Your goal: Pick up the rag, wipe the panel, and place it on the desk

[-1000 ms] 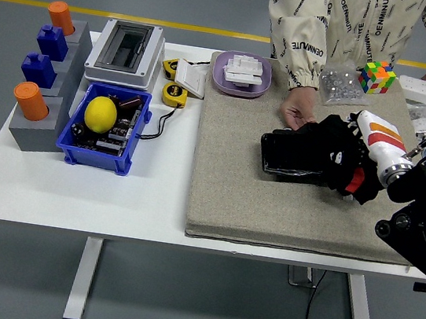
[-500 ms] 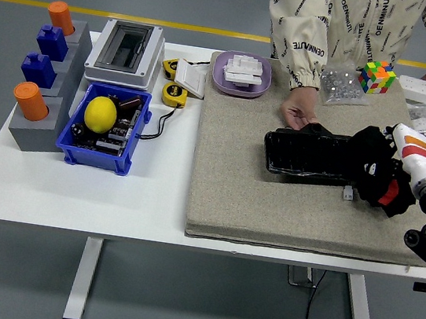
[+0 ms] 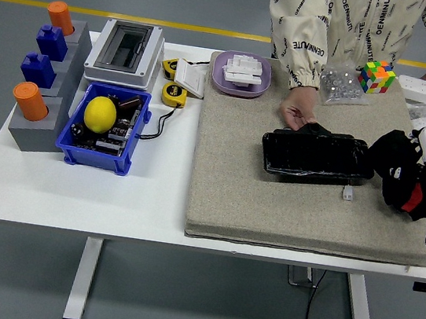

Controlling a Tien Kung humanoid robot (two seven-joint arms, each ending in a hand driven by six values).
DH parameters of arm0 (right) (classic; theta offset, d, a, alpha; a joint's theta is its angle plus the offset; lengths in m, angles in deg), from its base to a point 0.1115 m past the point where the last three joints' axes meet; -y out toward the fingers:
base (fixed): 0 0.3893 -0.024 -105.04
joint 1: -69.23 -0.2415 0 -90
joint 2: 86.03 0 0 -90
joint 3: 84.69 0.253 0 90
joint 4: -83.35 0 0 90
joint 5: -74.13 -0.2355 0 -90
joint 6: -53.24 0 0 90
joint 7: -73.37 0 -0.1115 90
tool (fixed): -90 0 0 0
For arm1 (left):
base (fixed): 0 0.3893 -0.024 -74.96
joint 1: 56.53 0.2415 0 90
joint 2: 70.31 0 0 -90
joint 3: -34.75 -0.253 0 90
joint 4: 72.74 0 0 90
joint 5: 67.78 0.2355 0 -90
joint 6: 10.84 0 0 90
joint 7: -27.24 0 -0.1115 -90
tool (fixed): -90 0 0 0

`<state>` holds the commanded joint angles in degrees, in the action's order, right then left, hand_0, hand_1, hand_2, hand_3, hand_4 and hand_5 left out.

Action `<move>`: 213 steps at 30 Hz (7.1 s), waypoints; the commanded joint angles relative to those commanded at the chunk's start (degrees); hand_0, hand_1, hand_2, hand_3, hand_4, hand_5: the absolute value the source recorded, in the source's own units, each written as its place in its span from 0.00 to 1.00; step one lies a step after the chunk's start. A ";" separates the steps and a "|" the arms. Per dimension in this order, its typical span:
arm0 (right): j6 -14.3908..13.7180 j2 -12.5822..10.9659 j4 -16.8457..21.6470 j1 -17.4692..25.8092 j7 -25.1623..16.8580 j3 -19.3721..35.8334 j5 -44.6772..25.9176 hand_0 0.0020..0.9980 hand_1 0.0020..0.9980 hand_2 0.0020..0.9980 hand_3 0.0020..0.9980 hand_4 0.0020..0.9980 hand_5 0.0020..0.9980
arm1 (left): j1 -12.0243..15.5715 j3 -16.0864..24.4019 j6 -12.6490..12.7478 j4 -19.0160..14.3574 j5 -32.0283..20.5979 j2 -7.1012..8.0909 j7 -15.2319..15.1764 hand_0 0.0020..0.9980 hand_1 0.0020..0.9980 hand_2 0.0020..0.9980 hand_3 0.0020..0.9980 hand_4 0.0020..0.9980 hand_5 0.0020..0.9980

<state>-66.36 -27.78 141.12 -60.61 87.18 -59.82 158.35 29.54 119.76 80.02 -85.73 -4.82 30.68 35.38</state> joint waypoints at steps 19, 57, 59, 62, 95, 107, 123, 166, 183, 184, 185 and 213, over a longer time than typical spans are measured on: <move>-0.26 3.24 -0.59 -1.53 -0.27 -2.48 -0.53 0.23 0.36 0.41 0.42 0.94 0.00 | 0.02 -0.35 -0.02 0.10 -0.35 -0.13 0.06 0.61 0.64 0.66 0.56 0.63 0.44; -1.17 17.33 -0.24 -7.13 -0.89 -7.61 -1.25 0.23 0.36 0.41 0.42 0.94 0.00 | -0.42 -1.02 0.07 0.02 -0.50 0.38 0.07 0.61 0.64 0.66 0.56 0.63 0.44; -1.21 17.86 -0.19 -7.33 -0.91 -7.88 -1.29 0.23 0.36 0.41 0.42 0.94 0.00 | -0.47 -1.01 0.08 0.03 -0.48 0.41 0.07 0.61 0.64 0.66 0.56 0.63 0.44; -1.27 19.09 -0.21 -7.77 -1.01 -8.55 -1.45 0.23 0.36 0.41 0.42 0.94 0.00 | -0.45 -1.02 0.10 0.08 -0.50 0.44 0.08 0.61 0.64 0.66 0.56 0.63 0.44; -1.31 20.91 0.92 -8.52 -1.25 -11.12 -2.26 0.23 0.36 0.41 0.42 0.94 0.00 | -0.62 -0.83 0.11 0.08 -0.48 0.40 0.11 0.61 0.64 0.65 0.56 0.63 0.44; -1.16 18.58 1.27 -7.79 -1.10 -9.67 -1.90 0.23 0.36 0.41 0.42 0.94 0.00 | -0.47 -0.67 0.09 0.02 -0.45 0.41 0.09 0.61 0.64 0.65 0.56 0.63 0.44; -0.59 14.76 0.24 -7.11 -0.83 -8.06 -0.79 0.23 0.36 0.41 0.42 0.94 0.00 | -0.21 -0.35 0.09 0.03 -0.52 0.40 0.10 0.61 0.64 0.66 0.56 0.63 0.44; 0.88 6.40 -6.89 -4.82 -0.57 -4.08 -1.75 0.23 0.36 0.41 0.42 0.94 0.00 | 0.01 -0.04 0.04 -0.01 -0.48 0.15 0.06 0.61 0.64 0.66 0.56 0.63 0.44; 0.75 7.64 -5.61 -5.47 -0.46 -4.98 -1.41 0.23 0.36 0.41 0.42 0.94 0.00 | 0.07 0.03 0.04 0.00 -0.50 0.17 0.06 0.61 0.64 0.66 0.56 0.63 0.44; 0.73 7.79 -5.59 -5.53 -0.46 -5.01 -1.41 0.23 0.36 0.41 0.42 0.94 0.00 | 0.07 0.04 0.04 0.01 -0.49 0.17 0.06 0.61 0.64 0.66 0.56 0.63 0.44; 0.71 8.02 -5.53 -5.63 -0.45 -5.06 -1.41 0.24 0.36 0.41 0.42 0.94 0.00 | 0.08 0.06 0.06 0.03 -0.48 0.18 0.06 0.61 0.64 0.66 0.56 0.63 0.44; -0.01 14.66 -2.33 -6.66 -0.52 -6.41 -1.24 0.24 0.36 0.41 0.42 0.94 0.00 | 0.25 0.02 0.06 0.10 -0.41 0.30 0.11 0.61 0.64 0.65 0.56 0.63 0.44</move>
<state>-66.37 -13.13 138.79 -67.28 86.66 -66.22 157.11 29.80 119.77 80.08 -85.63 -5.23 30.98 35.49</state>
